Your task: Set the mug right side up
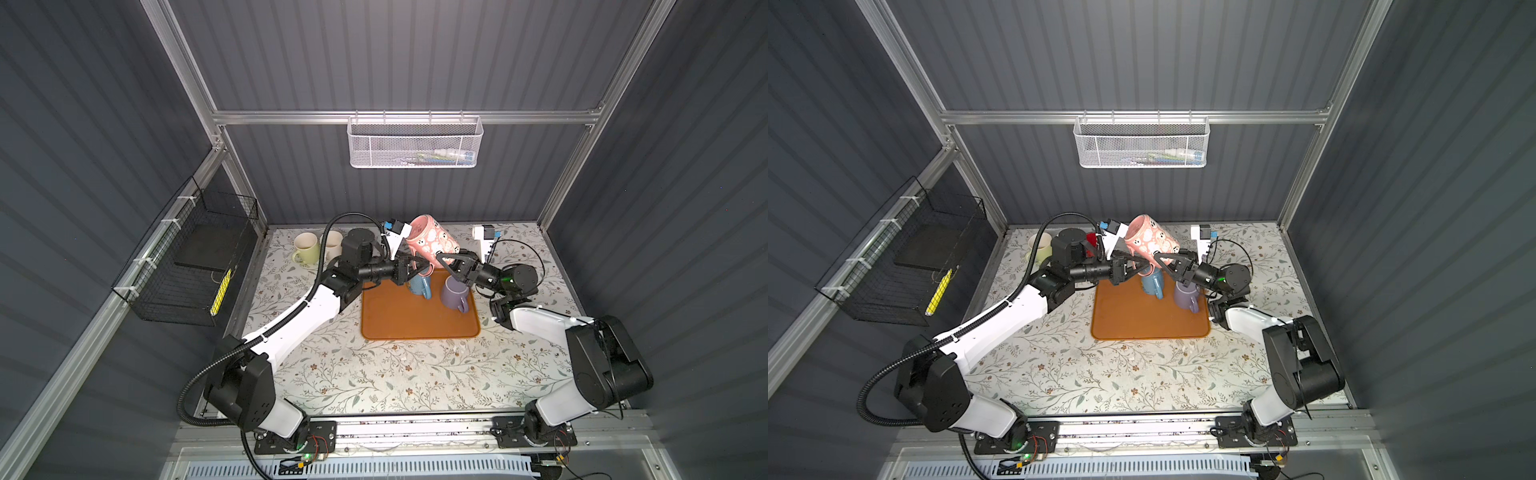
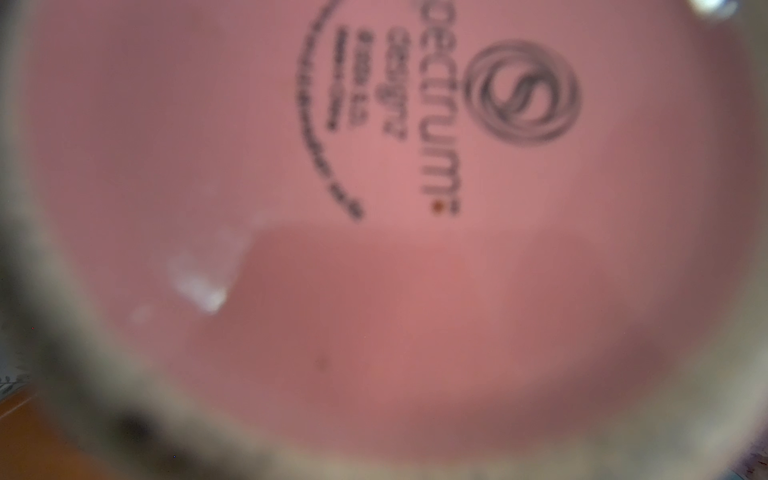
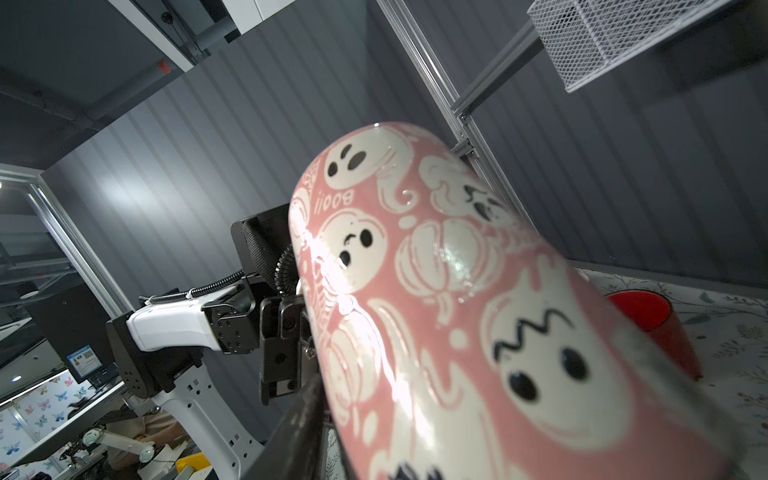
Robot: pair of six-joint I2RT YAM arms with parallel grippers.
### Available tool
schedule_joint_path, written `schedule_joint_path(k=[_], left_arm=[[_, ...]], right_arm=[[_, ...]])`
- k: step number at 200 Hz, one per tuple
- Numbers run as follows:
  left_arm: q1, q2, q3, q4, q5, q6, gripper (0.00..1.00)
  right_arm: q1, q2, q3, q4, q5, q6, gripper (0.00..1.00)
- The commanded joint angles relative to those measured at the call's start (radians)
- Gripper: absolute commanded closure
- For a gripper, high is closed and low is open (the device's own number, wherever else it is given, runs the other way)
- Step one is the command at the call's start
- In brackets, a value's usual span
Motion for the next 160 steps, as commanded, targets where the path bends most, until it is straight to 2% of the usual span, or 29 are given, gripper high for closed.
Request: schedule_joint_path(k=[1,56,106,143,160], left_arm=[[-0.005,-0.013,0.011,0.073,0.030,0.007,1.00],[-0.005,0.018,-0.002,0.124,0.046,-0.035,1.00],[-0.005,0.042,0.000,0.145,0.057,-0.069,1.00],[-0.005,0.043,-0.007,0.140,0.046,-0.069,1.00],[-0.005,0.045,-0.014,0.140,0.034,-0.069,1.00]], right_arm=[[0.012,-0.029,0.046,0.053,0.003,-0.018,0.69],[0.020,-0.049,0.061,0.051,0.005,-0.044,0.86],[0.020,-0.034,0.086,0.052,0.002,-0.071,0.87],[0.020,-0.028,0.105,0.052,0.020,-0.078,1.00],[0.020,-0.030,0.108,0.052,0.032,-0.076,1.00]])
